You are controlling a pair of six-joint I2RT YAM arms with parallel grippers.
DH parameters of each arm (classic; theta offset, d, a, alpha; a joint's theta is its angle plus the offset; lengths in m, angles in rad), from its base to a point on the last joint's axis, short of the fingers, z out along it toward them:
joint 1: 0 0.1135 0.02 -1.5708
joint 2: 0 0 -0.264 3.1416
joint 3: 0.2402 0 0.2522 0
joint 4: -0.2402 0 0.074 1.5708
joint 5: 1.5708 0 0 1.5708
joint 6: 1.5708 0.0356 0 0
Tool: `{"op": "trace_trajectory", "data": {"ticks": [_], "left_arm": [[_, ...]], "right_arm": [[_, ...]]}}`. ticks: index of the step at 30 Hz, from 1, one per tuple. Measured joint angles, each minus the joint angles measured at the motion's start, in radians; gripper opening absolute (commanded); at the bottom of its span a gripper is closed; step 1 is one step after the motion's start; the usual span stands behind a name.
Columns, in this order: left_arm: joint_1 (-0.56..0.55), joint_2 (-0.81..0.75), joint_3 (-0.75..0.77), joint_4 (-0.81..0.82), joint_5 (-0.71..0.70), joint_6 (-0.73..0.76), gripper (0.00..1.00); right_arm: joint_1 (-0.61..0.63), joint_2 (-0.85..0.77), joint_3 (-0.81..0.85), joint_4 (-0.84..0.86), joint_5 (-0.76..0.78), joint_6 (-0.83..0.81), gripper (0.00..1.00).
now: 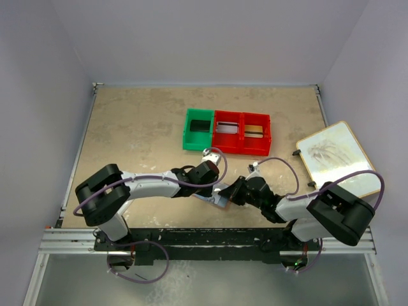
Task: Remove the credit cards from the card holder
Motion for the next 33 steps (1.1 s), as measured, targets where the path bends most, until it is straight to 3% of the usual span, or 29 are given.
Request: {"op": "trace_trajectory", "data": {"ticks": [12,25,27,33], "left_arm": [[-0.001,0.010,-0.002,-0.021,-0.036,-0.001,0.15],[-0.001,0.009,-0.002,-0.023,-0.042,-0.002,0.14],[-0.001,0.009,-0.002,-0.023,-0.042,-0.002,0.13],[-0.001,0.010,-0.002,-0.024,-0.042,-0.002,0.13]], "right_arm": [[-0.022,0.033,0.000,0.047,-0.010,0.006,0.26],[-0.034,0.229,-0.023,0.337,-0.078,0.038,0.25],[-0.034,0.232,-0.021,0.341,-0.094,0.030,0.23],[-0.034,0.288,-0.013,0.396,-0.124,0.020,0.04]]}}
